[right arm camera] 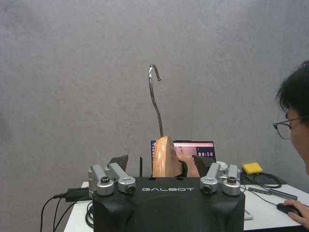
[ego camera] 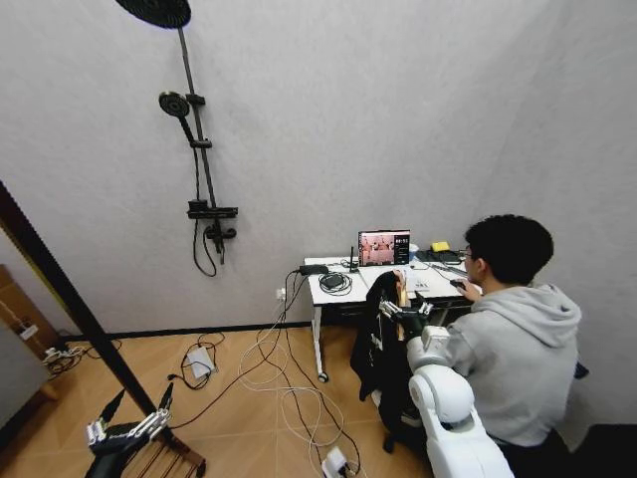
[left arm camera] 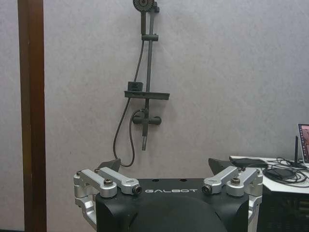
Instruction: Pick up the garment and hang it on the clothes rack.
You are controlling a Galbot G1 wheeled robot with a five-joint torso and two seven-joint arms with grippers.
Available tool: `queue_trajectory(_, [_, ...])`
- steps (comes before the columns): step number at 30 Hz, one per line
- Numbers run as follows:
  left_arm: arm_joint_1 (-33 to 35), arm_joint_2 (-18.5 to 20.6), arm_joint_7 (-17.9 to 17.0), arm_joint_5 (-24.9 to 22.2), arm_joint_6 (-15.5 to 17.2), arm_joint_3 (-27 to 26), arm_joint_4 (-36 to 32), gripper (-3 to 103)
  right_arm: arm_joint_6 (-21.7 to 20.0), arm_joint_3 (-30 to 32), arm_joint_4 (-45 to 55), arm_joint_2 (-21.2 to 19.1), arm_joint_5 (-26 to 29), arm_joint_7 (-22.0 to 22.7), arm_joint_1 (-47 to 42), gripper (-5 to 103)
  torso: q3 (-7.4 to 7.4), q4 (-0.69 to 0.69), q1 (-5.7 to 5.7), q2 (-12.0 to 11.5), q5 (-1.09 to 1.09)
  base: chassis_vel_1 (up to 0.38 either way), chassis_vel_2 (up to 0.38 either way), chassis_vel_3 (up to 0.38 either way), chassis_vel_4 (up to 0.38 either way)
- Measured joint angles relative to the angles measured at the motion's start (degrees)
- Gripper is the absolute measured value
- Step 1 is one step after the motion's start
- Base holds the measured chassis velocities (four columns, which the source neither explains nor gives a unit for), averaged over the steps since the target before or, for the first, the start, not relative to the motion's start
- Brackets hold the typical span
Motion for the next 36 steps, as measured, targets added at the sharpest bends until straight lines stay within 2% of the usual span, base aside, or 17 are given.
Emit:
queue_trajectory(3, [0.0, 0.0, 0.0, 0.0, 0.0, 0.0, 0.0, 100, -0.02, -0.04, -0.26, -0.05, -0.02, -0.17, 0.42, 73, 0.0, 0.0, 0.0, 0.0, 0.0, 0.0, 0.0, 0.0, 0.0])
queue_trajectory(5, [0.0, 0.0, 0.0, 0.0, 0.0, 0.0, 0.0, 100, -0.13, -0.32, -0.37, -0.07, -0.19, -0.45, 0.84, 62, 0.0, 0.0, 0.0, 0.0, 0.0, 0.0, 0.0, 0.0, 0.0])
queue_trajectory(6, [0.0, 0.0, 0.0, 0.0, 0.0, 0.0, 0.0, 100, -0.13, -0.32, -0.37, -0.07, -0.19, -0.45, 0.84, 62, 0.0, 0.0, 0.0, 0.0, 0.0, 0.0, 0.0, 0.0, 0.0])
queue_trajectory(8, [0.0, 0.0, 0.0, 0.0, 0.0, 0.0, 0.0, 100, -0.23, -0.67, -0.12, 0.01, -0.38, -0.7, 0.79, 51, 0.0, 0.0, 0.0, 0.0, 0.0, 0.0, 0.0, 0.0, 0.0])
queue_trajectory(9, [0.0, 0.0, 0.0, 0.0, 0.0, 0.0, 0.0, 100, -0.23, -0.67, -0.12, 0.01, -0.38, -0.7, 0.79, 51, 0.0, 0.0, 0.0, 0.0, 0.0, 0.0, 0.0, 0.0, 0.0])
queue_trajectory(11, [0.0, 0.0, 0.0, 0.0, 0.0, 0.0, 0.0, 100, -0.23, -0.83, 0.37, 0.09, -0.48, -0.76, 0.51, 40, 0.0, 0.0, 0.0, 0.0, 0.0, 0.0, 0.0, 0.0, 0.0])
queue_trajectory(12, [0.0, 0.0, 0.0, 0.0, 0.0, 0.0, 0.0, 100, -0.23, -0.83, 0.37, 0.09, -0.48, -0.76, 0.51, 40, 0.0, 0.0, 0.0, 0.0, 0.0, 0.0, 0.0, 0.0, 0.0])
queue_trajectory(15, [0.0, 0.0, 0.0, 0.0, 0.0, 0.0, 0.0, 100, -0.25, -0.81, 1.33, 0.09, -0.56, -0.73, -0.15, 24, 0.0, -0.02, 0.0, 0.0, 0.0, 0.0, 0.0, 0.0, 0.0])
queue_trajectory(17, [0.0, 0.0, 0.0, 0.0, 0.0, 0.0, 0.0, 100, -0.29, -0.74, 1.73, 0.08, -0.6, -0.63, -0.41, 24, 0.0, -0.02, -0.01, 0.0, -0.01, 0.0, 0.0, 0.0, 0.0])
queue_trajectory(18, [0.0, 0.0, 0.01, 0.0, 0.0, 0.0, 0.0, 100, -0.31, -0.74, 1.98, 0.09, -0.6, -0.62, -0.61, 14, 0.0, -0.03, -0.01, 0.0, 0.0, 0.0, 0.0, 0.0, 0.0])
queue_trajectory(22, [0.0, 0.0, 0.0, 0.0, 0.0, 0.0, 0.0, 100, -0.36, -0.83, 2.78, 0.15, -0.56, -0.65, -1.17, 14, 0.0, 0.01, 0.0, 0.0, 0.0, 0.0, 0.0, 0.0, 0.0])
queue_trajectory(23, [-0.01, 0.0, 0.0, 0.0, 0.0, 0.0, 0.0, 100, -0.39, -0.85, 3.29, 0.16, -0.55, -0.72, -1.46, 10, 0.0, 0.03, -0.01, 0.0, 0.0, 0.0, 0.0, 0.0, 0.0])
queue_trajectory(25, [0.0, 0.0, 0.0, 0.0, 0.0, 0.0, 0.0, 100, -0.43, -0.97, 4.06, 0.16, -0.55, -0.9, -1.8, 10, 0.0, 0.02, -0.01, 0.0, 0.0, 0.0, 0.0, 0.0, 0.0])
queue_trajectory(27, [0.0, 0.0, 0.0, 0.0, 0.0, 0.0, 0.0, 100, -0.77, -1.73, 8.53, -0.07, 0.76, -5.09, -2.85, 10, 0.0, 0.0, 0.0, 0.0, 0.0, 0.0, 0.0, 0.0, 0.0])
queue_trajectory(32, [0.0, 0.0, -0.01, 0.0, 0.0, 0.0, 0.0, 100, -0.37, -2.71, 11.25, -0.02, 2.69, -9.27, -3.52, 10, 0.0, 0.0, -0.01, 0.0, 0.0, 0.0, 0.0, 0.0, 0.0])
queue_trajectory(34, [0.0, 0.0, 0.0, 0.0, 0.0, 0.0, 0.0, 100, -0.23, -3.58, 13.28, 0.09, 5.33, -13.71, -3.92, 10, 0.0, 0.01, -0.01, 0.0, -0.01, 0.0, 0.0, 0.0, 0.0])
queue_trajectory(36, [0.0, 0.0, 0.0, 0.0, 0.0, 0.0, 0.0, 100, -0.22, -3.93, 13.75, 0.11, 5.93, -15.23, -4.02, 10, 0.0, 0.0, 0.0, 0.0, -0.01, 0.0, 0.0, 0.0, 0.0])
